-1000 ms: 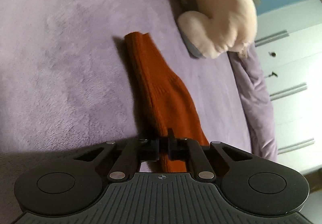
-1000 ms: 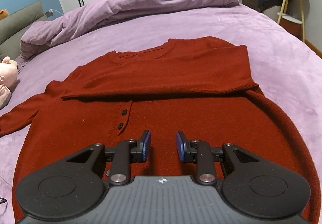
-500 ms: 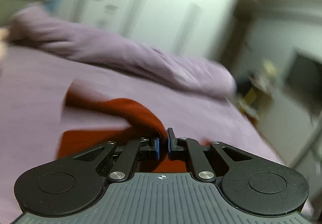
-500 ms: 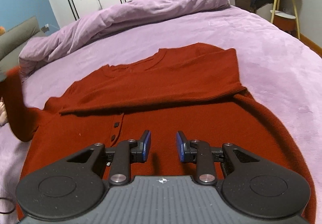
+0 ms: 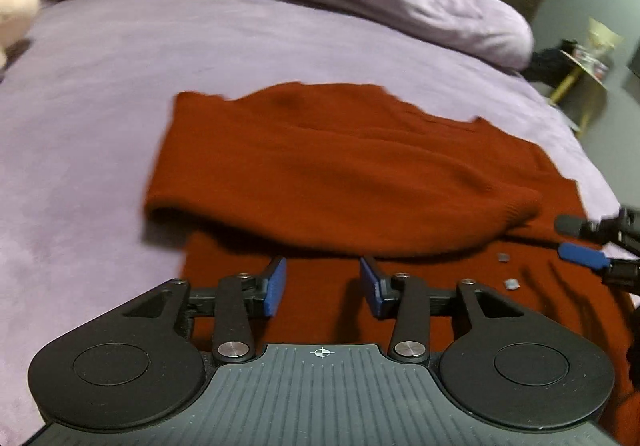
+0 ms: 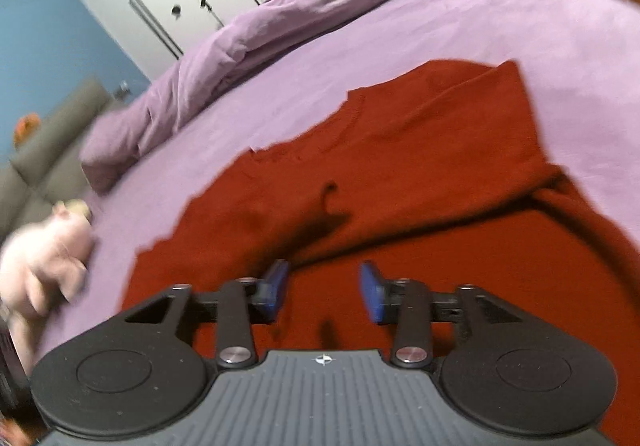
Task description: Fold small clothes
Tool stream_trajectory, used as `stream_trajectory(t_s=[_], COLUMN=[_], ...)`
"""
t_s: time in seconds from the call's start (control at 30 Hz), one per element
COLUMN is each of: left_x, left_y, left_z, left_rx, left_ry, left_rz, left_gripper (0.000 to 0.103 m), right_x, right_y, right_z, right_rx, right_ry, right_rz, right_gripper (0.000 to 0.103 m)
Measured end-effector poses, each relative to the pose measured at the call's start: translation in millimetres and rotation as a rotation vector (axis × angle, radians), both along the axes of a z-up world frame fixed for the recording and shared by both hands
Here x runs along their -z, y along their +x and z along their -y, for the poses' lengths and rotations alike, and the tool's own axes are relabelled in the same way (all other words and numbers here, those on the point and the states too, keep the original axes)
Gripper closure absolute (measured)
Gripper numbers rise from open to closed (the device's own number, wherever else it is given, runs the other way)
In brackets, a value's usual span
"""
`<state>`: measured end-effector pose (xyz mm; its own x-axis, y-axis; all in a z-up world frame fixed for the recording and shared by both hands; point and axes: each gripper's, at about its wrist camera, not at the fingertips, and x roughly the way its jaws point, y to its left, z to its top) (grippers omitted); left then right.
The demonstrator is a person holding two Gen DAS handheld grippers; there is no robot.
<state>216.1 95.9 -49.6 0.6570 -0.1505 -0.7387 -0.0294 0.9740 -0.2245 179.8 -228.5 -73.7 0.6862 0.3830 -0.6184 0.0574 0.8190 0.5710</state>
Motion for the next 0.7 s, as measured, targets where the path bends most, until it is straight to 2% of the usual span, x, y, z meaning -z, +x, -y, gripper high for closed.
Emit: stream_trajectory(t_s=[0.03, 0.1, 0.13, 0.27, 0.33, 0.37, 0.47, 0.57, 0.63, 0.7], left_x=[3.8, 6.9, 9.2, 16.5, 16.6, 16.2, 12.1, 4.5, 1.4, 0.2], left_y=[-8.9, -1.4, -1.3, -7.4, -10.0, -11.4, -10.6, -8.6, -5.2, 0.3], left_z=[-1.7, -2.8, -3.6, -4.0, -3.7, -4.4, -3.7, -1.0, 2.3, 6.6], left_rx=[-0.005, -0.006, -0.006, -0.002, -0.007, -0.008, -0.008, -0.009, -0.004, 0.001], left_ry=[-0.002, -0.012, -0.021, -0.041, -0.042, -0.045, -0.044, -0.03, -0.015, -0.004], left_rz=[-0.006, -0.018, -0.016, -0.011, -0.012, -0.012, -0.011, 0.013, 0.033, 0.036], left_gripper=[0.057, 0.057, 0.056, 0.053, 0.053, 0.053, 0.053, 0.053, 0.053, 0.053], right_x=[3.2, 8.6, 10.1, 9.8, 17.3, 20.0, 15.2, -6.8, -27.9, -37.2], right_y=[10.5, 26.1, 33.6, 46.5, 54.6, 57.3, 62.2, 64.8, 64.0, 70.3], right_z=[0.6, -0.4, -1.8, -8.8, -12.6, -15.1, -26.1, -32.5, -24.9, -9.5], right_rx=[0.019, 0.028, 0.033, 0.004, -0.056, -0.073, -0.134, -0.182, -0.122, -0.039], right_ry=[0.039, 0.1, 0.102, 0.001, 0.016, 0.02, -0.036, -0.142, -0.229, -0.27], right_rz=[-0.021, -0.046, -0.051, -0.015, -0.033, -0.034, 0.014, 0.088, 0.167, 0.168], right_gripper=[0.055, 0.055, 0.055, 0.053, 0.053, 0.057, 0.094, 0.095, 0.095, 0.095])
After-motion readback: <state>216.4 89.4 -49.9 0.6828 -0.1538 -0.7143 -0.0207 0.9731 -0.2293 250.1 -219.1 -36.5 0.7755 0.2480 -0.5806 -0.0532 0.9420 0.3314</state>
